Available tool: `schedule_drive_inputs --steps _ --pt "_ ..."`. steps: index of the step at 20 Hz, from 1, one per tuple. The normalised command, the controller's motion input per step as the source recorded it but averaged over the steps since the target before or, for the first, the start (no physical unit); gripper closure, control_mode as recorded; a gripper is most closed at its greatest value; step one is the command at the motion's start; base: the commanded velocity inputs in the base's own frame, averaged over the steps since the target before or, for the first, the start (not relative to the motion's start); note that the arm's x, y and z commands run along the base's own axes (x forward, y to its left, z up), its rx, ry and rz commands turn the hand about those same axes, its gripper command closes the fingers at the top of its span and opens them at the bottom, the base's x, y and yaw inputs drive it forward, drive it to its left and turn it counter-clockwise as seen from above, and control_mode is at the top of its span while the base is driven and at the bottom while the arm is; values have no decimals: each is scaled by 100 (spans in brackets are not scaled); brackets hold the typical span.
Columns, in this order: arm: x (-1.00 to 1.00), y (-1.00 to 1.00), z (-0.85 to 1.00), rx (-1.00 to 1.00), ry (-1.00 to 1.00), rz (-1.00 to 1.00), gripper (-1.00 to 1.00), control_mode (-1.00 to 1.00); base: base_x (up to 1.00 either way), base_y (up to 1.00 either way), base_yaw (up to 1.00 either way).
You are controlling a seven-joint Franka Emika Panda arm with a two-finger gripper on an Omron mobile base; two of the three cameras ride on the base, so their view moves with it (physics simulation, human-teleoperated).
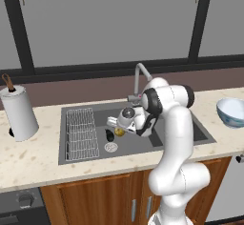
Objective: Remove the squash and eggplant from the sink. Then move the bowl and cup from the counter to the sink for washing.
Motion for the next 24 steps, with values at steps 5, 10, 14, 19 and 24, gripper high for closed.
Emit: schedule_drive_inputs --steps 5,10,14,19,24 --pt "16 10 -14 0 0 0 -100 -100 0 0 0" --pt "15 6 -15 0 0 0 -100 -100 0 0 0" --pt "16 4 -15 0 0 0 -100 -100 0 0 0" --pt "10 7 -15 0 0 0 -100 -100 0 0 0" --pt "1 12 -9 4 0 0 -100 -100 0 0 0"
